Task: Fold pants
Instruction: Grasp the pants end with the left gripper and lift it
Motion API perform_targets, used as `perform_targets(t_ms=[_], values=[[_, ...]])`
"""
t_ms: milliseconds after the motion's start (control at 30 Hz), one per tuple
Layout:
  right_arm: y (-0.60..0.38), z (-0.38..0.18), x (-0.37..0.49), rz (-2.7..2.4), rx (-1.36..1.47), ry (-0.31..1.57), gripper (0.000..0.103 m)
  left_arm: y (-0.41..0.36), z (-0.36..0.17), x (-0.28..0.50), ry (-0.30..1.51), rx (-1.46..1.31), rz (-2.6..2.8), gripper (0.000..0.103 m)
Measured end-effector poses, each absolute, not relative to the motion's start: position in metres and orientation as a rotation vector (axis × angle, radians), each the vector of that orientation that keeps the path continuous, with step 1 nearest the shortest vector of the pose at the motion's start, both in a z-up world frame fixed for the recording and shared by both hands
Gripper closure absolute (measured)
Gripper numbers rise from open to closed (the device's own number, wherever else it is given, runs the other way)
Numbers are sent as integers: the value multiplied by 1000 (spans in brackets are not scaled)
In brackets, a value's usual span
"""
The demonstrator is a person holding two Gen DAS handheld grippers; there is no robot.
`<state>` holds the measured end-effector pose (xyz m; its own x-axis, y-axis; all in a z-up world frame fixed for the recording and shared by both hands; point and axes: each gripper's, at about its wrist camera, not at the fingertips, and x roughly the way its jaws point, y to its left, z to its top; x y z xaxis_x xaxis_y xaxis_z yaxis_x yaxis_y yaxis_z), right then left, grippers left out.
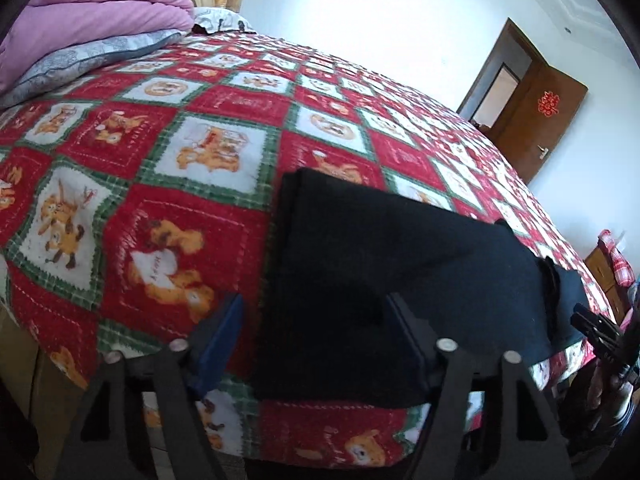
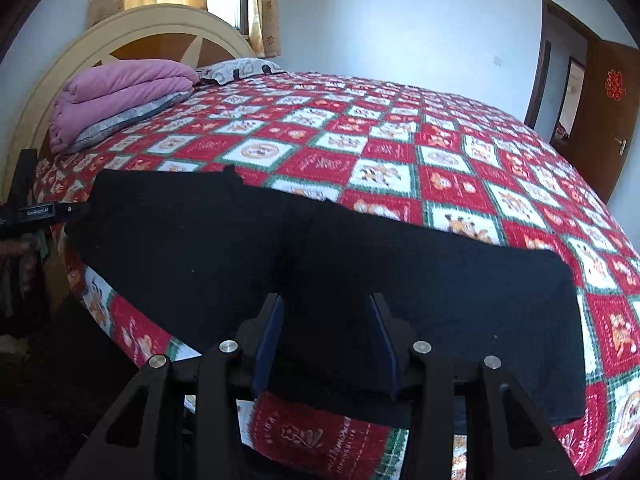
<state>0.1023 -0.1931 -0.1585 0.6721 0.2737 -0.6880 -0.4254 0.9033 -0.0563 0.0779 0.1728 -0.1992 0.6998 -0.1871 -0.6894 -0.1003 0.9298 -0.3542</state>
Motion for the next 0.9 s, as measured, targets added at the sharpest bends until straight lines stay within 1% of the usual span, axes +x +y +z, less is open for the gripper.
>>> perform_targets(t_ms=[133, 333, 433, 467, 500, 567, 633, 767, 900], values=[[-201, -161, 105, 377, -196, 745, 58, 166, -202, 77, 809, -331, -16, 36], [-204, -159, 104, 369, -184, 730, 58, 184, -209, 74, 807, -422, -68, 45], [-203, -163, 105, 367, -197, 740, 58, 191, -207, 73, 805, -485, -89, 55], [-202, -164, 105, 366, -202, 741, 58, 191, -206, 73, 807, -486, -103, 65], [-202, -165, 104, 366, -205, 741, 58, 187, -204, 73, 809, -486, -123, 79], [-202, -164, 104, 364, -206, 735, 58, 178, -200, 74, 816, -454, -121, 81], [-203, -163, 104, 360, -203, 731, 58, 171, -194, 75, 819, -413, -105, 82], [-207, -162, 105, 348, -191, 728, 58, 177, -183, 75, 800, -476, -123, 83], [-216, -156, 108, 332, -169, 719, 58, 173, -158, 71, 732, -506, -193, 83]])
